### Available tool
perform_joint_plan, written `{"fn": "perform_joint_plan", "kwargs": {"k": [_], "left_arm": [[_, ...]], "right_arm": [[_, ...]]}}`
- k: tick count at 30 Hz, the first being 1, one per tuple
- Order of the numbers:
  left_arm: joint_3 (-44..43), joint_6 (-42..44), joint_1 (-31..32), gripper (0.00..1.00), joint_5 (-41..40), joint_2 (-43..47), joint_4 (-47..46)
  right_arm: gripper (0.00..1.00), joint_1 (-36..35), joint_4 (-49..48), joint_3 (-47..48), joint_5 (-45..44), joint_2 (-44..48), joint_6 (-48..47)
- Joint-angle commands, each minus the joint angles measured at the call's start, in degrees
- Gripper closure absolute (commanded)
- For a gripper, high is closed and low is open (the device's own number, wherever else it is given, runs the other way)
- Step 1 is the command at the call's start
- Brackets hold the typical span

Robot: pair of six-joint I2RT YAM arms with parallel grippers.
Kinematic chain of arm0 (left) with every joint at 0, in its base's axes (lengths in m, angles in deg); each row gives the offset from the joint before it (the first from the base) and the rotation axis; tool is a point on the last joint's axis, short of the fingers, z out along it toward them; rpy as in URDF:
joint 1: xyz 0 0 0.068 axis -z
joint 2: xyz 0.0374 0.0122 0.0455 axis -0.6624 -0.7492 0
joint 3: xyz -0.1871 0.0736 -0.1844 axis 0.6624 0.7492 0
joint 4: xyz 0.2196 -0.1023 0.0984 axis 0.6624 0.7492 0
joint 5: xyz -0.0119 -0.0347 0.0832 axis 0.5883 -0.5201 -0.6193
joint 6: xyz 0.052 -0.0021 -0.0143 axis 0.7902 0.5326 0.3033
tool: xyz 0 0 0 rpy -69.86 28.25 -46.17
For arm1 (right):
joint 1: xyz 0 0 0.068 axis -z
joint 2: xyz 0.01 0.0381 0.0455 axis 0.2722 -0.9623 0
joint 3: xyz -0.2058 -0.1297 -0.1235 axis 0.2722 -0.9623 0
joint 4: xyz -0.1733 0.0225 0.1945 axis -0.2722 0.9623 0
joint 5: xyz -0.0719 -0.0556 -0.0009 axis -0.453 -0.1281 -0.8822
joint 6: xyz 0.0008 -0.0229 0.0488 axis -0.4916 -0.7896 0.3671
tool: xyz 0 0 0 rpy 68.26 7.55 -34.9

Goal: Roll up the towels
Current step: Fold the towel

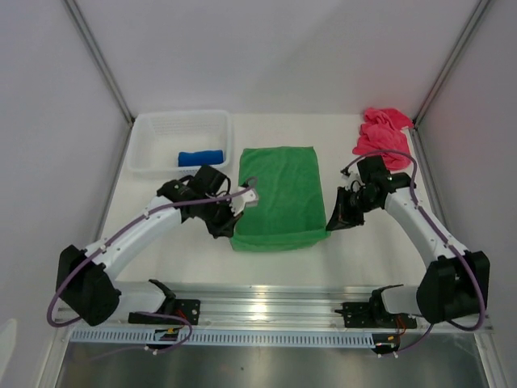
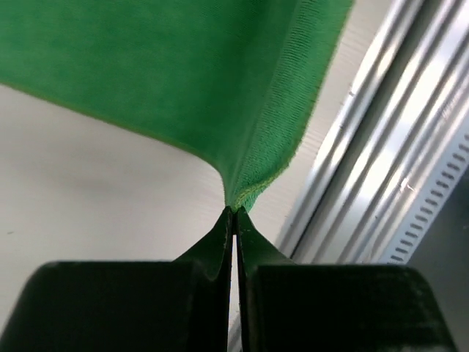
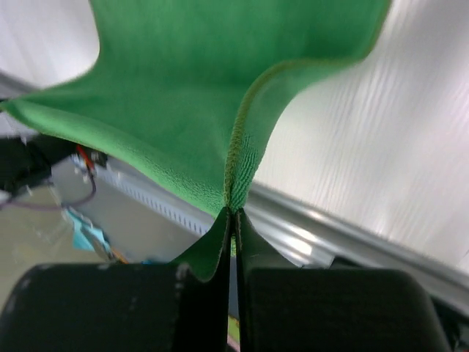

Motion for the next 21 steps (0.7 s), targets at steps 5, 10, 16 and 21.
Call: {"fn": "perform_joint_plan", "kwargs": {"k": [5, 10, 16, 21], "left_arm": [[-14.77, -8.94, -3.98, 0.99, -9.8, -12.47, -9.54], [-20.04, -11.24, -4.24, 0.99, -16.03, -19.25, -13.94], [-25.23, -12.12, -6.17, 0.99, -20.7, -25.14, -15.88], [-26.56, -9.58, -7.05, 0.99, -21.33, -24.46, -14.66]], "right_arm": [[1.0, 4.02, -21.68, 8.09, -8.15, -15.21, 3.96], [1.0, 6.66, -28.19, 15.65, -9.48, -24.01, 5.98], [1.0, 6.58, -27.86, 25.94, -9.48, -31.22, 5.81], [1.0, 6.31, -21.44, 27.54, -9.56, -29.32, 3.17]]}}
